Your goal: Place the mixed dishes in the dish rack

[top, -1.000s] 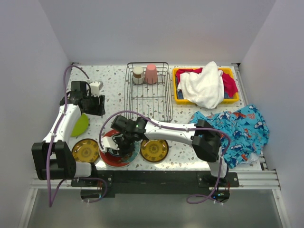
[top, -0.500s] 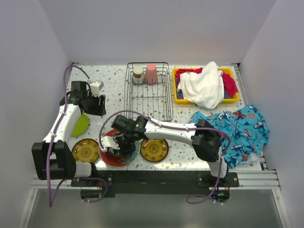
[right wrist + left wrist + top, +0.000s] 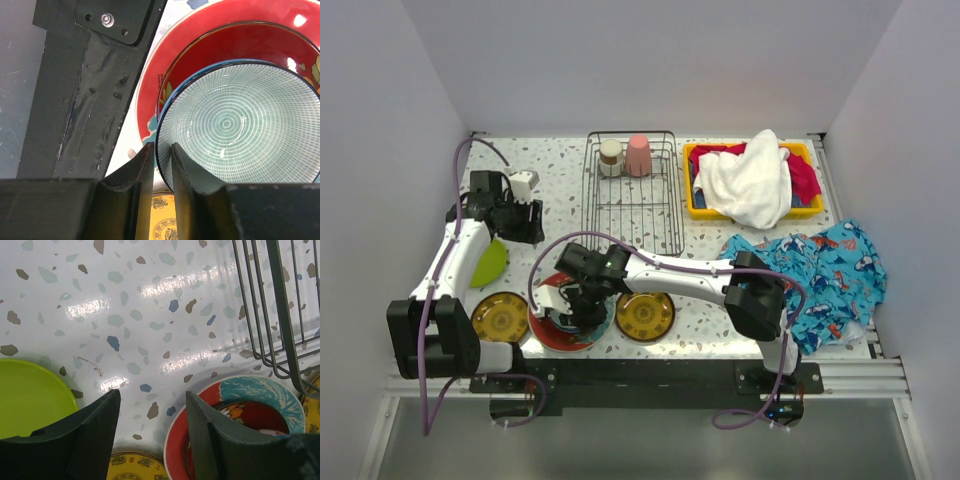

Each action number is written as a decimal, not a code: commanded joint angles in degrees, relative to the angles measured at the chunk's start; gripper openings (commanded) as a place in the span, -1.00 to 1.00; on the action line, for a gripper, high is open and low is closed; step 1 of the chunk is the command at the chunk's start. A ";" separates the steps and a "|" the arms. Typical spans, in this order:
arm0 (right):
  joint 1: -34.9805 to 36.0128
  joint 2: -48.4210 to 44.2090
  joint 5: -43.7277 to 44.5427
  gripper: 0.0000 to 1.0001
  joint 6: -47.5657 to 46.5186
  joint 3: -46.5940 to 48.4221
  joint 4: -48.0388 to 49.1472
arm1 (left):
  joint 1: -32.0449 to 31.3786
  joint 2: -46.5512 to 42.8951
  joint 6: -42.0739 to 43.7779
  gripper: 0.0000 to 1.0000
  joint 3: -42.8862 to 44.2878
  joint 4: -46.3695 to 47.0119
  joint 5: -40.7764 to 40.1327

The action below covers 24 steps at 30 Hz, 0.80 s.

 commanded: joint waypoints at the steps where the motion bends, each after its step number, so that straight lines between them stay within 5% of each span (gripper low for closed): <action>1: 0.23 -1.14 -1.62 -0.65 1.16 2.16 -1.64 | 0.42 -0.39 -1.20 0.20 1.09 0.69 1.55; 6: 0.23 -2.10 -2.24 -1.00 1.07 2.77 -2.43 | 0.42 -0.30 -1.29 0.20 1.45 0.51 1.99; 15: 0.14 -4.83 -0.22 -1.00 0.19 4.79 -3.83 | 0.42 -0.04 -1.55 0.20 3.64 -0.63 1.90; 24: -5.04 -3.34 -3.72 -1.00 7.39 20.43 -7.97 | 0.42 -2.93 -4.01 0.18 11.46 1.37 -2.23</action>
